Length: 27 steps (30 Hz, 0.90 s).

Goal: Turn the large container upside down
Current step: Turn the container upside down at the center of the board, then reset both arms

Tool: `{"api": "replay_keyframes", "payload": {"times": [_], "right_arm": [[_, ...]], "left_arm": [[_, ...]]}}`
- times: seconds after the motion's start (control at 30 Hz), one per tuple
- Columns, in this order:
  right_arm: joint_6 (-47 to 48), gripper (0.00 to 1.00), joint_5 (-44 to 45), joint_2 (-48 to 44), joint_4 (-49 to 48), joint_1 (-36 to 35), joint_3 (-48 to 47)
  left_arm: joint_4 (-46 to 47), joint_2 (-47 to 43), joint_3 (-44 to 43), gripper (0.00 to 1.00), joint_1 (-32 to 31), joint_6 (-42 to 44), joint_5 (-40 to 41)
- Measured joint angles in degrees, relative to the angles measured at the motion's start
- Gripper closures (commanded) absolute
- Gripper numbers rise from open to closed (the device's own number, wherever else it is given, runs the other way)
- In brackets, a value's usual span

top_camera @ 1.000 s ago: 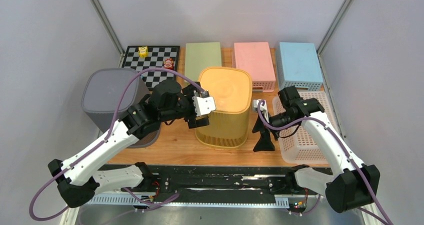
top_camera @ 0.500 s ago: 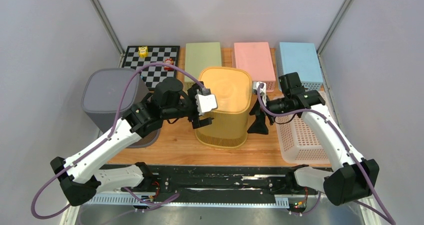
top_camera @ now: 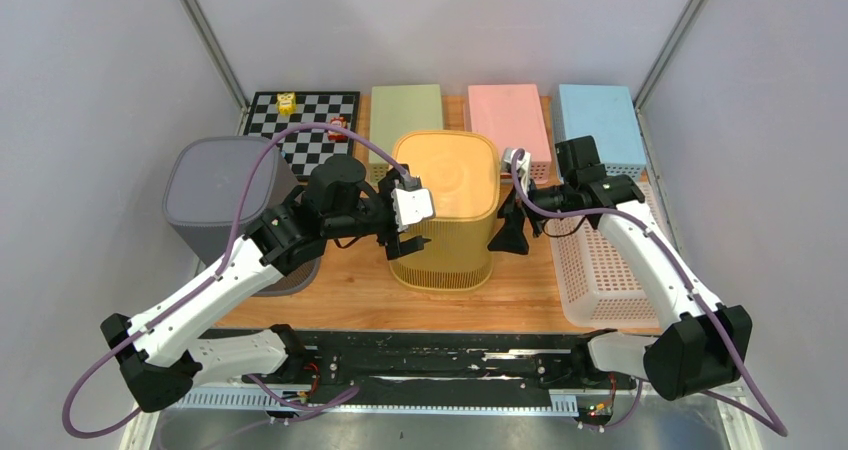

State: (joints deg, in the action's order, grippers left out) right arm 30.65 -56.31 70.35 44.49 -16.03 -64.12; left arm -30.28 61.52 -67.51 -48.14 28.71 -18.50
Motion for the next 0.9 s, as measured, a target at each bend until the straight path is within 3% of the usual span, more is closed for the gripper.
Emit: {"api": "replay_keyframes", "payload": {"times": [0.23,0.37,0.6,0.9], "right_arm": [[-2.12,0.0,1.75,0.0,-4.2,0.0,-0.24],[-2.38,0.0,2.64,-0.26,-4.83,0.0,-0.24],[-3.02,0.0,7.04,-4.07,-4.98,-0.04,-0.33],[-2.05,0.0,11.87,-12.76,4.07,-0.04,-9.81]], "left_arm": [[0.22,0.11,0.0,0.09,0.0,-0.22,-0.81],[-0.35,0.11,-0.39,0.01,0.0,-0.31,-0.83],[-7.98,-0.24,-4.37,0.0,0.2,-0.79,-0.2],[-14.25,-7.74,-9.62,0.0,2.38,-1.95,5.18]]}}
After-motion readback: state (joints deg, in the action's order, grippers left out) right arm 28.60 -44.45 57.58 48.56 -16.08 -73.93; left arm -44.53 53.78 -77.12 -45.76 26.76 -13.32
